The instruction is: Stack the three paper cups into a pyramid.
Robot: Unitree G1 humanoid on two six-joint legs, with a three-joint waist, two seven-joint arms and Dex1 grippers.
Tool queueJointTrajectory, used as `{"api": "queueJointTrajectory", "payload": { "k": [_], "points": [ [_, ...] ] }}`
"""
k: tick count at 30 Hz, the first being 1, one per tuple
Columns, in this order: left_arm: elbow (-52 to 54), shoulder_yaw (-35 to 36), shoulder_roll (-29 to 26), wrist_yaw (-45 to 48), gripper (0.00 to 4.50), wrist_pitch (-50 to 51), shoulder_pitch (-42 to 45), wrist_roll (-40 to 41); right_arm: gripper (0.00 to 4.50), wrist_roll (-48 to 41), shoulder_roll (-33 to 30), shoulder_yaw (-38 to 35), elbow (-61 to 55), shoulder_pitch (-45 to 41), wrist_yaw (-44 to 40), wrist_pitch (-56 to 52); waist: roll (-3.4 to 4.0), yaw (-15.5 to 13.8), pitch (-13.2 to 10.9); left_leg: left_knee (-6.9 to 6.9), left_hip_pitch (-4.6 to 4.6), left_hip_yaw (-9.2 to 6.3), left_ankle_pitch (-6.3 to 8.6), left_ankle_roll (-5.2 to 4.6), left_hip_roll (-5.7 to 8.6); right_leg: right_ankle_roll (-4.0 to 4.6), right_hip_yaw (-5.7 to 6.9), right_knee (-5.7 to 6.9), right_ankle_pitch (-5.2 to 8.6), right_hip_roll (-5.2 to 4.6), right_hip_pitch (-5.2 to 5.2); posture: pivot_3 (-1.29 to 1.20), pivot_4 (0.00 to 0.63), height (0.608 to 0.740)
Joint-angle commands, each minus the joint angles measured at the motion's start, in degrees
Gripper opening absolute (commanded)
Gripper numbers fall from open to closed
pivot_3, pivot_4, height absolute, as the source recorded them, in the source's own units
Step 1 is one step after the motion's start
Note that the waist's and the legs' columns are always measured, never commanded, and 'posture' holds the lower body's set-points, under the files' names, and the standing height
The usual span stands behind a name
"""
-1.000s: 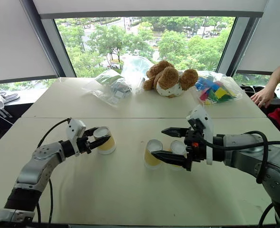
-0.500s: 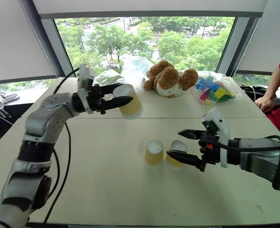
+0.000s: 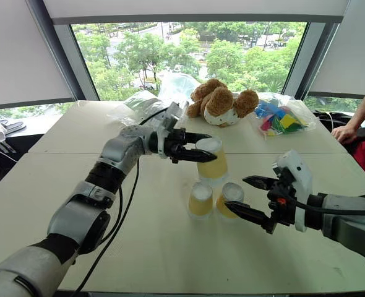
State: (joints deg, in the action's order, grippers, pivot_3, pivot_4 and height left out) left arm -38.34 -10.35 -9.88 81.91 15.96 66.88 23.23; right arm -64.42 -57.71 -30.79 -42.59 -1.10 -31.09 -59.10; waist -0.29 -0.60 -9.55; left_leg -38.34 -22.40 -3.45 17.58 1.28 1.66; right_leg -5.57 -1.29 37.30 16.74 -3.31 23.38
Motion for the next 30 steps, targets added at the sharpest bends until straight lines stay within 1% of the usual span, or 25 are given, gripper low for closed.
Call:
{"api": "queueJointTrajectory", "payload": {
  "k": [1,5,11,18,19,22,28,30],
  "points": [
    [-2.8,-0.3,1.4,1.6,2.31,-4.9,2.0,-2.7,4.50,-3.0,-0.3,-4.5,-2.4,1.9,1.9,-0.2,0.00,-0.1,0.0,0.00,0.00,0.00,0.00,0.00,0.00,0.00,0.00,0.00,0.00,0.00,0.00,0.00,0.150,0.740],
    [-6.4,-0.9,3.3,3.1,2.31,-8.8,2.2,-5.6,4.50,-5.2,-0.1,-6.3,-3.5,4.7,3.8,0.0,-0.01,-0.1,0.0,-0.01,0.00,0.00,0.00,0.00,0.00,0.00,0.00,0.00,0.00,0.00,-0.01,0.00,0.150,0.740],
    [-8.7,-0.7,5.1,4.2,2.31,-11.5,2.5,-7.7,4.50,-5.7,-0.2,-6.3,-4.0,6.0,5.5,1.1,-0.01,-0.1,0.0,-0.03,0.00,0.00,0.00,-0.01,0.01,-0.01,-0.01,0.01,0.00,0.00,-0.02,0.00,0.150,0.740],
    [-11.0,-1.0,5.5,4.6,2.31,-16.7,1.9,-10.5,4.50,-5.1,-0.2,-5.4,-3.9,6.3,6.4,2.5,-0.02,-0.1,0.0,-0.06,0.01,0.00,0.00,-0.01,0.01,-0.01,0.00,0.03,-0.01,0.01,-0.04,0.00,0.150,0.740],
    [-11.1,-0.9,5.5,4.7,3.34,-17.1,1.8,-10.5,4.50,-4.9,-0.2,-5.2,-3.9,6.4,6.4,2.7,-0.02,-0.1,0.0,-0.08,0.02,0.00,0.00,-0.01,0.00,-0.02,0.00,0.04,-0.01,0.01,-0.05,0.00,0.150,0.740],
    [-10.8,-0.3,5.6,4.7,4.46,-17.4,1.5,-10.3,4.50,-4.4,-0.1,-4.8,-3.8,6.5,6.5,3.2,-0.03,-0.1,0.0,-0.12,0.01,-0.01,0.00,-0.01,0.00,-0.02,0.00,0.06,-0.01,0.02,-0.05,0.00,0.150,0.740],
    [-8.9,1.7,5.4,5.0,4.46,-14.1,2.5,-8.1,4.50,-3.6,-0.3,-3.6,-3.0,6.3,6.3,4.1,-0.03,-0.1,0.0,-0.22,-0.01,-0.01,0.03,-0.07,0.00,-0.02,0.00,0.10,-0.01,0.03,-0.05,0.00,0.150,0.740],
    [-7.9,2.9,5.1,5.0,4.46,-11.9,3.4,-7.1,4.50,-3.3,-0.3,-3.4,-2.9,6.4,6.0,4.3,-0.03,-0.1,0.0,-0.42,-0.07,-0.01,0.13,-0.24,-0.04,-0.02,0.00,0.17,-0.01,0.08,-0.05,0.00,0.150,0.740]
  ]
}}
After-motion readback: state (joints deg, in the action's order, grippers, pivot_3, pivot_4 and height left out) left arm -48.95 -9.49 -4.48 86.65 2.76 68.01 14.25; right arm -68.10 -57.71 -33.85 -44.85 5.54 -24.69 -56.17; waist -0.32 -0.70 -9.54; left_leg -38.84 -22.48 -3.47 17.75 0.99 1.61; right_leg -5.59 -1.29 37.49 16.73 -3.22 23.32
